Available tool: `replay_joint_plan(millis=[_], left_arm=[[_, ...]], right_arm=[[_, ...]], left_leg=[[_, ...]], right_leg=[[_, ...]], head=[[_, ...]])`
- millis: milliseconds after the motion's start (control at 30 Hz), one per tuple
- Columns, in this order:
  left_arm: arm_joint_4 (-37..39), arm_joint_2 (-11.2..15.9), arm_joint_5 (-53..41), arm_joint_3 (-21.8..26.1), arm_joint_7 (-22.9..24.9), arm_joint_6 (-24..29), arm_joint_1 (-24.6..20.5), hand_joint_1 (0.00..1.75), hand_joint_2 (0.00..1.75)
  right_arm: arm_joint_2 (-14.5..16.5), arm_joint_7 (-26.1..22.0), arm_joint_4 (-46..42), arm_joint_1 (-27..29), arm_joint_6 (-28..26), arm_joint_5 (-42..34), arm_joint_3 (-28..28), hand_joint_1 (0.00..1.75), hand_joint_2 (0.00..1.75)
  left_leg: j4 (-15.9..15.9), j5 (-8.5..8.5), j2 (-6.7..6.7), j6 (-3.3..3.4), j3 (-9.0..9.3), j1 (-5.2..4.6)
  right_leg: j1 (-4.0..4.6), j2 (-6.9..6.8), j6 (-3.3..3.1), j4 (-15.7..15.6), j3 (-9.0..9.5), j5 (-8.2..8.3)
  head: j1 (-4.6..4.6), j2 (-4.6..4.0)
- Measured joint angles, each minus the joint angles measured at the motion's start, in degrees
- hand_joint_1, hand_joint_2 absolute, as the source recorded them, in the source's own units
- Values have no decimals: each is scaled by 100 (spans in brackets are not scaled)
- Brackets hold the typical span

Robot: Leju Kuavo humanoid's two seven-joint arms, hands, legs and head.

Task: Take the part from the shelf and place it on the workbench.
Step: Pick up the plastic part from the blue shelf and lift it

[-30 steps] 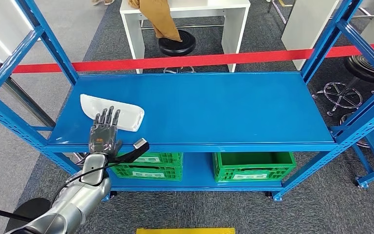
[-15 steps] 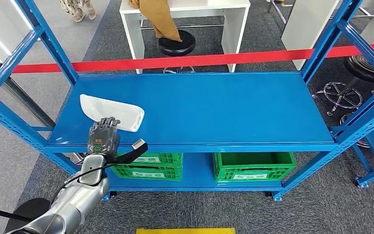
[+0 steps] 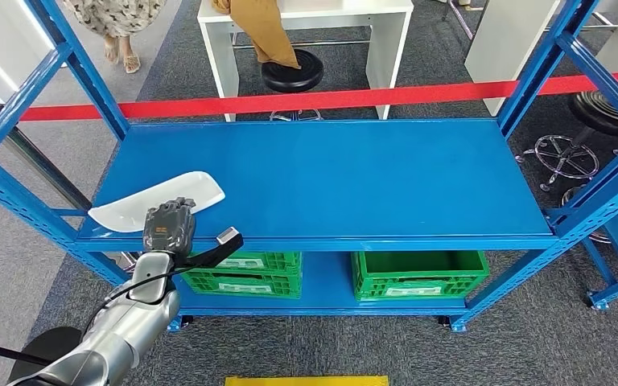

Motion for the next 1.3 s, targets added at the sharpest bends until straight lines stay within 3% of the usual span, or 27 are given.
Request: replay_joint_plan(millis=[400, 900, 967, 1100, 1300], left_arm=[[0, -1, 1, 7, 0, 0, -1, 156, 175], [15, -2, 2, 75, -18, 129, -3, 175, 175], [12, 30, 2, -35, 343, 190, -12, 175, 175], [-52, 225, 2, -737, 1200, 224, -59, 175, 175], [-138, 362, 2, -1108, 1108, 233, -87, 175, 175]], right_arm=[[0, -1, 0, 0, 0, -9, -2, 0, 0], [0, -31, 0, 0, -13, -59, -6, 0, 0], [0, -36, 0, 0, -10, -55, -7, 0, 0], [0, -43, 0, -1, 5, -14, -7, 0, 0], [0, -92, 0, -3, 11, 1, -7, 0, 0]], left_leg=[[0, 0, 0, 0, 0, 0], [0, 0, 0, 0, 0, 0], [0, 0, 0, 0, 0, 0], [0, 0, -1, 0, -1, 0], [0, 0, 2, 0, -1, 0]], right_leg=[[0, 0, 0, 0, 0, 0], [0, 0, 0, 0, 0, 0], [0, 0, 0, 0, 0, 0], [0, 0, 0, 0, -1, 0], [1, 1, 0, 1, -1, -1]], head=[[0, 0], [1, 0], [1, 0], [-1, 0], [1, 0]])
